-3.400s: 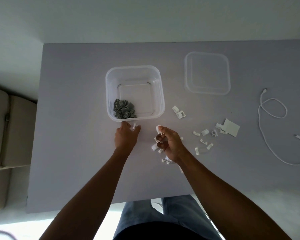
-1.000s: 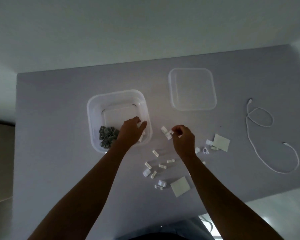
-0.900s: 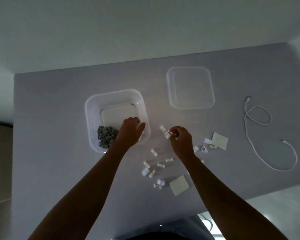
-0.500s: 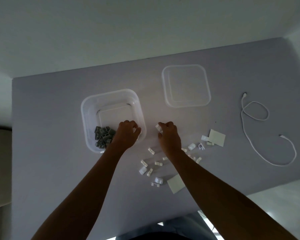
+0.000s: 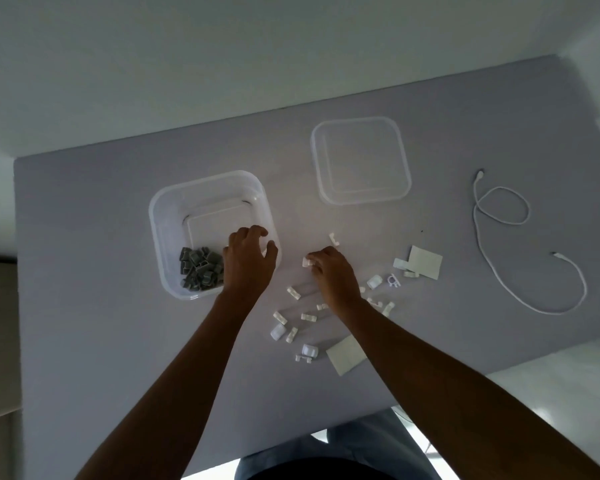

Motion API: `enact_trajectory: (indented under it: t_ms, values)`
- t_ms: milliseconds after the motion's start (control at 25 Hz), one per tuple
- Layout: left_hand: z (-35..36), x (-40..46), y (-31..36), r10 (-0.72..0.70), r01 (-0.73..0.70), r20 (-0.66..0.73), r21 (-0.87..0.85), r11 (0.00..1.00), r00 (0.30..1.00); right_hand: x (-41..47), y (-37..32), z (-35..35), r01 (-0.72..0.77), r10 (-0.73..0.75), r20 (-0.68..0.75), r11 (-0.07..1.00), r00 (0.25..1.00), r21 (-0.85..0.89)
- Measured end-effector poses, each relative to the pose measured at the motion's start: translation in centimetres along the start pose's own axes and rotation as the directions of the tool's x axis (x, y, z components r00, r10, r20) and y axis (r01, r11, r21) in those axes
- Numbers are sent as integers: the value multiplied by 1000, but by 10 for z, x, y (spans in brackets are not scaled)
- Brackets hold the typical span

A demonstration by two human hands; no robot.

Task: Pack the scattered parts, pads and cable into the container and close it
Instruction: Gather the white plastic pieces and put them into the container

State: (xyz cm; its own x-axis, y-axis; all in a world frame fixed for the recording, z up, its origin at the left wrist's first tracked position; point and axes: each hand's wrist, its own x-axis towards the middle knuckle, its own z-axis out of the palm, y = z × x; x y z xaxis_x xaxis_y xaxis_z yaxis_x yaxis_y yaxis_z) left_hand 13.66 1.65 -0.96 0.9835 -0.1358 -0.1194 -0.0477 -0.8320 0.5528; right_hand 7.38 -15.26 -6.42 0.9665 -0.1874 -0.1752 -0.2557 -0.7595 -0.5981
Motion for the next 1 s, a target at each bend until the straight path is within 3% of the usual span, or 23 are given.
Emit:
enact_trajectory:
  t_ms: [80,120,160,200,280,360,400,520,640,880,1000]
  values:
    - [2,-6,16,94,-100,-89,-70,993,992,-6,3,-13,-115,135,-60,959,989,257]
    - [3,-10,27,135,-149,-123,-111,983,983,-10,7,-23,-195,238,-46,879,970,436]
    - [5,-13,38,171,-193,-145,-149,970,975,-16,10,-35,-280,339,34,713,940,643]
    - [8,-16,50,205,-232,-156,-180,956,966,-24,17,-47,-330,387,149,457,910,826]
    - [18,-21,73,270,-293,-126,-228,929,955,-39,39,-70,-347,382,338,-48,860,937]
    - [36,-27,88,334,-328,-18,-247,912,942,-55,64,-86,-281,365,389,-314,846,907]
    - [49,-30,94,357,-334,57,-247,910,932,-63,77,-91,-233,379,381,-381,844,895]
    - [90,-41,110,350,-305,295,-188,934,889,-80,104,-108,-120,405,353,-499,843,858]
    - [123,-49,123,320,-326,437,-63,943,841,-86,124,-122,-71,436,330,-513,837,856]
    - [162,-55,147,311,-420,441,175,891,842,-84,153,-139,-92,413,371,-556,832,826]
    - [171,-53,150,331,-441,461,154,884,824,-79,160,-144,-151,397,398,-524,827,838]
